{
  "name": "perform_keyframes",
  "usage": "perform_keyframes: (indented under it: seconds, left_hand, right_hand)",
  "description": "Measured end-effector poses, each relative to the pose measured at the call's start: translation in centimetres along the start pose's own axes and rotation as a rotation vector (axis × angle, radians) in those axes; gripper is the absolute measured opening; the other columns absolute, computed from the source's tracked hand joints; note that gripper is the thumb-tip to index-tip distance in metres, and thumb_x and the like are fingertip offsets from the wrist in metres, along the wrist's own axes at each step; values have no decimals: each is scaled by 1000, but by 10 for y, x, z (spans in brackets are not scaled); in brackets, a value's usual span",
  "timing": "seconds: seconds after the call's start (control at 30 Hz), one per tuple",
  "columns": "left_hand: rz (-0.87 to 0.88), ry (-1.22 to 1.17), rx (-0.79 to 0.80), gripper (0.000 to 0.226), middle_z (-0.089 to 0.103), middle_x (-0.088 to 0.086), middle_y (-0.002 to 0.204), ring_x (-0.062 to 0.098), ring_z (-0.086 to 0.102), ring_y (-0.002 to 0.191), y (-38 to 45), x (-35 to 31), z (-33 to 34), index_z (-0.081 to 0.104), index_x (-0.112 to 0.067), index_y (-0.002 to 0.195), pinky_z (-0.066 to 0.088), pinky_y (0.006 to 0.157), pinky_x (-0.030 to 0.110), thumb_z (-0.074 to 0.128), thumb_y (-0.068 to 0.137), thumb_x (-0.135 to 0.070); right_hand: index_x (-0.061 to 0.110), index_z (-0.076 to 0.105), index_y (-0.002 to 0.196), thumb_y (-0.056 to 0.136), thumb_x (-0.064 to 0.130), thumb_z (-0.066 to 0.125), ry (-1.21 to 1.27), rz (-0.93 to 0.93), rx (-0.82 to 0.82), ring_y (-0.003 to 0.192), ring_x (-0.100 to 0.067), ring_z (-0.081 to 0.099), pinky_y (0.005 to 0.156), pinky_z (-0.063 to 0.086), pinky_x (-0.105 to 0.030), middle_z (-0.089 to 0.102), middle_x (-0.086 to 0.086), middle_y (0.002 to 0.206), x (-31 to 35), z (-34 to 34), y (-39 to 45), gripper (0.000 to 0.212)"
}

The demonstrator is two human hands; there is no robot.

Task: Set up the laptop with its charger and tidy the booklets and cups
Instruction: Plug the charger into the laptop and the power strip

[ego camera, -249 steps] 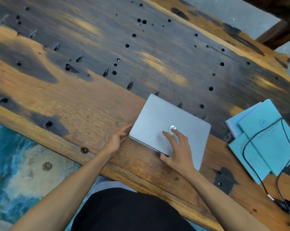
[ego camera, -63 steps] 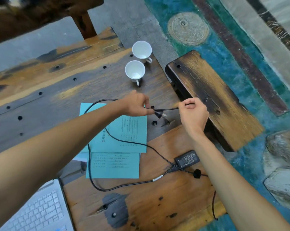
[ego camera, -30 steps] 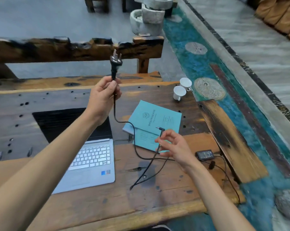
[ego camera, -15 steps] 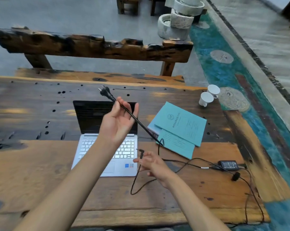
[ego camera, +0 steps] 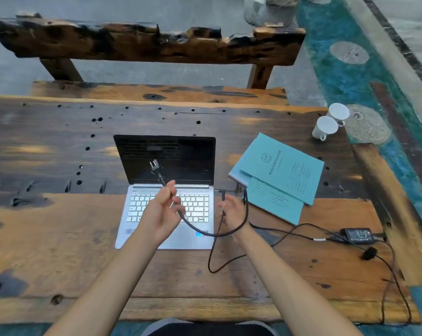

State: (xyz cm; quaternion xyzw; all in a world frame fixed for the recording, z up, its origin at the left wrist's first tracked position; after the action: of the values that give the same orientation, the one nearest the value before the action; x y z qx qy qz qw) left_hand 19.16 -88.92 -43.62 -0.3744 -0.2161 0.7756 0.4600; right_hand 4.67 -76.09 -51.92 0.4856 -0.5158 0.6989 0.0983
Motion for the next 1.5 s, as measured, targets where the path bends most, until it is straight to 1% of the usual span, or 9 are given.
perform_keyframes:
  seconds: [0.1, 0.27, 0.37, 0.5, 0.7, 0.8, 0.93, 1.1, 1.5]
  left_hand:
    - [22, 190, -82, 24, 55, -6, 74, 5, 44, 55, 23, 6, -22, 56, -15, 125, 38, 43, 17, 46, 104, -12]
    - [70, 642, -270, 22, 43, -5, 71, 8, 32, 54, 57, 16, -48, 63, -14, 112, 25, 40, 19, 44, 101, -16]
    - [130, 919, -370, 14, 37, -4, 66, 12, 29, 56, 74, 22, -55, 62, -17, 88, 26, 49, 26, 61, 95, -29]
    - [239, 1057, -467, 26, 39, 1, 68, 20, 36, 69, 91, 34, -63, 62, -10, 83, 32, 67, 36, 64, 94, -33]
    - [381, 1267, -431, 35, 44, -9, 58, 10, 39, 57, 112, 51, -55, 51, -22, 69, 33, 59, 34, 53, 102, -35]
    - [511, 1491, -362, 40, 48, 7, 67, 23, 45, 68, 121, 56, -43, 50, -11, 71, 33, 65, 38, 48, 105, -32]
    - [544, 1739, -381, 29, 61, -2, 112, 26, 45, 113, 131, 66, -41, 70, -18, 102, 31, 91, 30, 45, 106, -31]
    - [510, 1861, -334, 35, 48, -7, 151, 22, 29, 148, 146, 73, -47, 63, -22, 133, 25, 111, 44, 43, 106, -30]
    - [479, 1953, -328, 41, 37, -12, 158, 18, 15, 154, 160, 74, -50, 52, -23, 146, 19, 115, 49, 40, 108, -33]
  right_hand:
    - [11, 56, 127, 105, 7, 42, -10, 24, -102, 77, -19, 55, 69, 48, -33, 61, -5, 98, -4, -15, 27, 27]
    - [14, 65, 77, 96, 10, 53, -248, -23, -127, 67, -17, 51, 64, 40, -30, 57, 3, 66, -7, -42, 57, 23]
    - [4, 69, 85, 98, 7, 53, -473, -107, -124, 69, -13, 52, 59, 39, -21, 62, 0, 74, -7, -48, 70, 21]
    - [7, 71, 123, 101, 18, 60, -555, -96, -97, 102, -20, 65, 88, 44, -22, 73, -8, 112, -14, -45, 89, 27]
    - [2, 76, 101, 93, 8, 59, -588, -101, -147, 85, -26, 70, 78, 57, -38, 77, -12, 93, -21, -35, 101, 20]
    - [2, 70, 79, 91, 15, 57, -638, -118, -168, 70, -25, 65, 61, 50, -37, 70, -9, 73, -24, -28, 103, 21]
    - [14, 77, 92, 94, 44, 52, -629, -143, -160, 81, -22, 69, 75, 56, -35, 74, -5, 87, -28, -18, 106, 39]
    - [6, 79, 90, 95, 30, 63, -584, -251, -243, 78, -28, 68, 71, 54, -36, 71, -8, 83, -29, -16, 110, 29]
    - [3, 78, 109, 99, 16, 62, -646, -373, -171, 84, -28, 66, 78, 55, -43, 72, -12, 87, -26, -8, 114, 23]
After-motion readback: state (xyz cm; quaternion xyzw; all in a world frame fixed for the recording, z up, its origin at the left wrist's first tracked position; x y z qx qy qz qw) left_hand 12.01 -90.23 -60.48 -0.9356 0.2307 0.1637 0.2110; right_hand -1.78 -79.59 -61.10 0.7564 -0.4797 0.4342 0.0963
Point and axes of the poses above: each hand's wrist, its own y-axis towards the middle knuckle, its own z-axis out of the palm, x = y × z, the point moved 7 cm from there along y, towards the middle knuckle
